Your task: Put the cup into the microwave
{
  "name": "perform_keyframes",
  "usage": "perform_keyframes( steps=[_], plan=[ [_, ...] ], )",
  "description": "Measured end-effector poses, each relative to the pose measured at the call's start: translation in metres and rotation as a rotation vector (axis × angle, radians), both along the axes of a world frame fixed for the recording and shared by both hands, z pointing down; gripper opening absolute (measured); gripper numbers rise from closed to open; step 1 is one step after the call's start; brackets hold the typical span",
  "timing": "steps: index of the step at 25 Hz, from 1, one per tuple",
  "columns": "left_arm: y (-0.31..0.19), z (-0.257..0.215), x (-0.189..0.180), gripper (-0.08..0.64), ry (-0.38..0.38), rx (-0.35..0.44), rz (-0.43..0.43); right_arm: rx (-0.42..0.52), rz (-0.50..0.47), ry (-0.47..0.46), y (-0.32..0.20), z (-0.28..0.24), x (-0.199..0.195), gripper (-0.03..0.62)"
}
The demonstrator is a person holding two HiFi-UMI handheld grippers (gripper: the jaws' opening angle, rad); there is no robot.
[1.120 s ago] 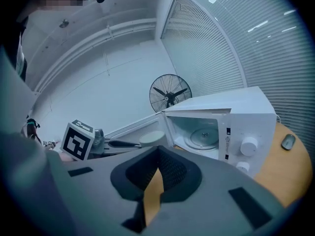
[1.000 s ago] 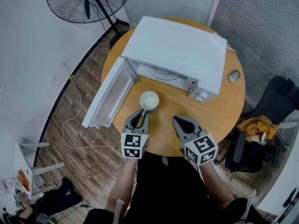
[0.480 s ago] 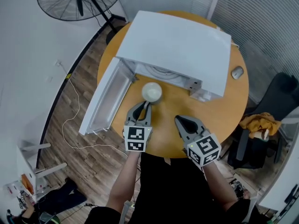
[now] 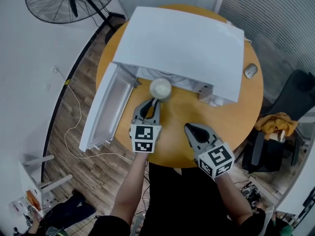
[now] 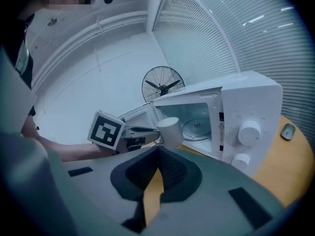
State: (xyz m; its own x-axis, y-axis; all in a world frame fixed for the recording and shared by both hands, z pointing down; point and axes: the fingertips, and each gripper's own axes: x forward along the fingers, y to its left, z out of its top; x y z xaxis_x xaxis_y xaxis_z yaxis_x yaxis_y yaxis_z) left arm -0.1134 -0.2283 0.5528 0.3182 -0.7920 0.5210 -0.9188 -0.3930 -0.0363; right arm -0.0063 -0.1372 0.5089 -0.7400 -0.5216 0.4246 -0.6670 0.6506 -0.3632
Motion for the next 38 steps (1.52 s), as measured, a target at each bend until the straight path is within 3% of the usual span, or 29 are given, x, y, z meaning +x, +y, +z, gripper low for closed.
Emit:
perform_keyframes(
  steps=[17, 27, 38],
  plan=[
    [-0.050, 0.020, 0.011, 0.044, -0.042, 0.036, 0.023, -0.037, 0.009, 0.004, -0.002, 0.013, 0.008, 0.009],
    [-0.074, 0.028, 0.008, 0.044, -0.038, 0.034, -0.003, -0.047, 0.011, 0.005, -0.004, 0.016, 0.012, 0.009],
    [-0.100, 0.033, 0.013, 0.046, -0.054, 0.082, -0.007, -0.056, 0.010, 0.012, -0.006, 0.020, 0.015, 0.009]
  ],
)
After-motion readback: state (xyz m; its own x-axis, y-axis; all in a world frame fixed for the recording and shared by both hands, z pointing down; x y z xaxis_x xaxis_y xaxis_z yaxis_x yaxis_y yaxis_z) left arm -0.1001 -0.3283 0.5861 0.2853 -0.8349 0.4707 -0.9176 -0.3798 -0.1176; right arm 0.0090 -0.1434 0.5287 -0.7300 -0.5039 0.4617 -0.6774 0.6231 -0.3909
